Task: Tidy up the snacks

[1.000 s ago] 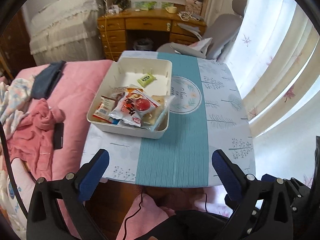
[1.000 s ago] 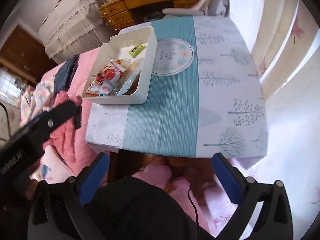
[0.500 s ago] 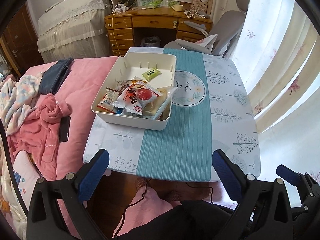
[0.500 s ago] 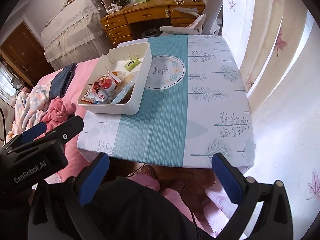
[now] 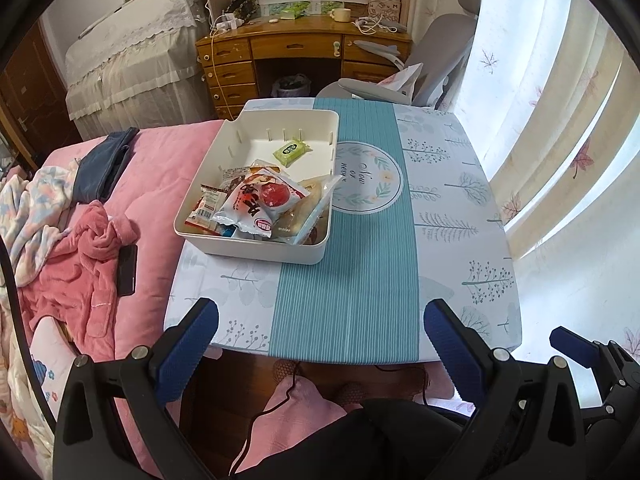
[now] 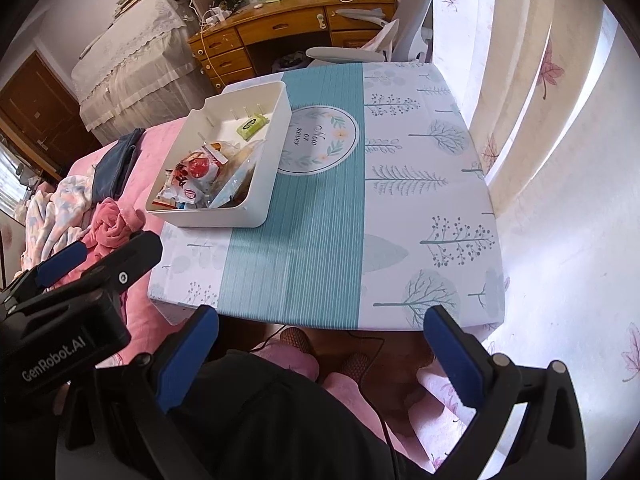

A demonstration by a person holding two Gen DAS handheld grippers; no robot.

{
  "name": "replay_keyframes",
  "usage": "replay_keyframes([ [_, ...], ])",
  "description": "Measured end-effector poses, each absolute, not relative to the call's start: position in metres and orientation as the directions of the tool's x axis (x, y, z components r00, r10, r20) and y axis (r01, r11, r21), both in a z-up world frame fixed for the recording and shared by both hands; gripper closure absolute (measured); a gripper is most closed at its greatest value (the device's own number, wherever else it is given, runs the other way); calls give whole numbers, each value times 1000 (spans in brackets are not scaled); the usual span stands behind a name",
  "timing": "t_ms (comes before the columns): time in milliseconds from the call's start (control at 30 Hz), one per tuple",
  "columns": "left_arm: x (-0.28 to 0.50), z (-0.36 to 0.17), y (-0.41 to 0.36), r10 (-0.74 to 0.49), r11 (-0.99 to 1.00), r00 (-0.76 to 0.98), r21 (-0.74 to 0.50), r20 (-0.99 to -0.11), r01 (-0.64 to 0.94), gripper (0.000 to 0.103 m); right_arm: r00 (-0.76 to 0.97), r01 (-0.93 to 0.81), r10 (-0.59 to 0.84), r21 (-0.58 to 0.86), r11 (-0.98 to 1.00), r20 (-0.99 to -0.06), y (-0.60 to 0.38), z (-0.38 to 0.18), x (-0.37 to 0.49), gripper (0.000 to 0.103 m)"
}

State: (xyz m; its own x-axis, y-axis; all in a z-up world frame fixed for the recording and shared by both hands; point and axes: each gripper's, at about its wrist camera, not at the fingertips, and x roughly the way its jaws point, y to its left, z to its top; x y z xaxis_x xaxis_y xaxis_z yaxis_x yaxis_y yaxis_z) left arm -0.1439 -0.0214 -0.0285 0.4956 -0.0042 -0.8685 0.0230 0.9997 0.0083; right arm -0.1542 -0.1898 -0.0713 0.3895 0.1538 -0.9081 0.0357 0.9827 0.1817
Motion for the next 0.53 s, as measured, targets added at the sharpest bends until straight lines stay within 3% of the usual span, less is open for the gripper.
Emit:
replay_keyframes([
  [533, -137, -29, -24, -2, 999, 486, 19, -874, 37, 1, 358, 54, 150, 181, 982, -922, -188, -76, -143, 0],
])
